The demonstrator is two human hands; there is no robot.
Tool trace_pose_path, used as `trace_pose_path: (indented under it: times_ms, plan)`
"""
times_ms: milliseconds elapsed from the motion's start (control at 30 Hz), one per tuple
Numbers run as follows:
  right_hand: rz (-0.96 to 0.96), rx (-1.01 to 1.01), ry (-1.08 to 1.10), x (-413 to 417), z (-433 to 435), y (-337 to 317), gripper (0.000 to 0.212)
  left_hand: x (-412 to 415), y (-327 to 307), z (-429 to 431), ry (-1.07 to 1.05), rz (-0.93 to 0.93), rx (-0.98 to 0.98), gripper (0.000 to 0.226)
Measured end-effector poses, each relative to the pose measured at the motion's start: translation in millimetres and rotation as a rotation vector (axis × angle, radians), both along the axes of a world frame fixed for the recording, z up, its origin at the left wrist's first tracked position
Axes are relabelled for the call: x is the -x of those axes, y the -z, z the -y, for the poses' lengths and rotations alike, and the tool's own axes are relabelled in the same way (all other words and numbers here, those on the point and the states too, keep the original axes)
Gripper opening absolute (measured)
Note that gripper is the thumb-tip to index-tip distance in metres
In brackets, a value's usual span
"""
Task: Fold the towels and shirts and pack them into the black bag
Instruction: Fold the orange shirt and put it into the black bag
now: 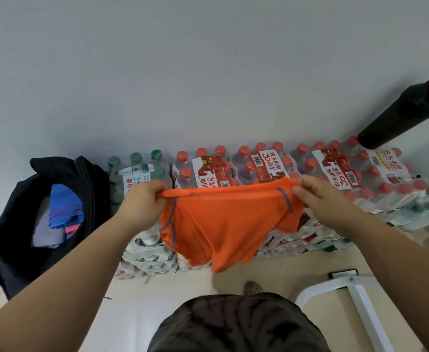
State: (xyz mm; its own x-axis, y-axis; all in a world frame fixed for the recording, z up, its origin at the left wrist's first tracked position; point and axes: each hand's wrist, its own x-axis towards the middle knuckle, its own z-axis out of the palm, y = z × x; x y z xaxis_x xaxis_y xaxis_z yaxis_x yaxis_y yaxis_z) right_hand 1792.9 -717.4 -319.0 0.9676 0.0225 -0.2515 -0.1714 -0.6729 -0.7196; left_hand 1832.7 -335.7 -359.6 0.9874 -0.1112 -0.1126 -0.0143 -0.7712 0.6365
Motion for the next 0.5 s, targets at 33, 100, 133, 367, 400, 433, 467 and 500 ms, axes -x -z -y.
trace_pose_path:
  times_ms: [33, 100, 133, 367, 400, 433, 467, 500]
  plan:
    - [0.019, -0.036, 0.036, -1, -3, 0, 0.024, 0, 1, 2, -0.074, -0.026, 0.100, 0.028]
    - [0.045, -0.099, 0.114, -3, -9, 1, 0.022, 2, 1, 11, -0.227, -0.116, 0.379, 0.019]
    - [0.053, -0.117, 0.152, -4, -11, 1, 0.023, 2, 0, 15, -0.280, -0.156, 0.489, 0.018]
    - [0.115, 0.148, 0.019, -7, -8, -1, 0.026, -3, -1, 20, -0.111, -0.088, 0.277, 0.014]
    - [0.057, 0.149, -0.013, -7, -3, -5, 0.027, -5, -1, 16, -0.019, -0.053, 0.164, 0.012]
    - [-0.033, 0.098, -0.029, -7, 1, -11, 0.029, -6, 1, 12, 0.063, -0.024, 0.062, 0.014]
    - [-0.127, 0.039, -0.045, -6, 7, -16, 0.031, -7, 1, 8, 0.129, 0.003, -0.029, 0.025]
    - [-0.204, 0.014, -0.071, -7, 13, -18, 0.031, -7, 2, 4, 0.183, 0.026, -0.109, 0.040]
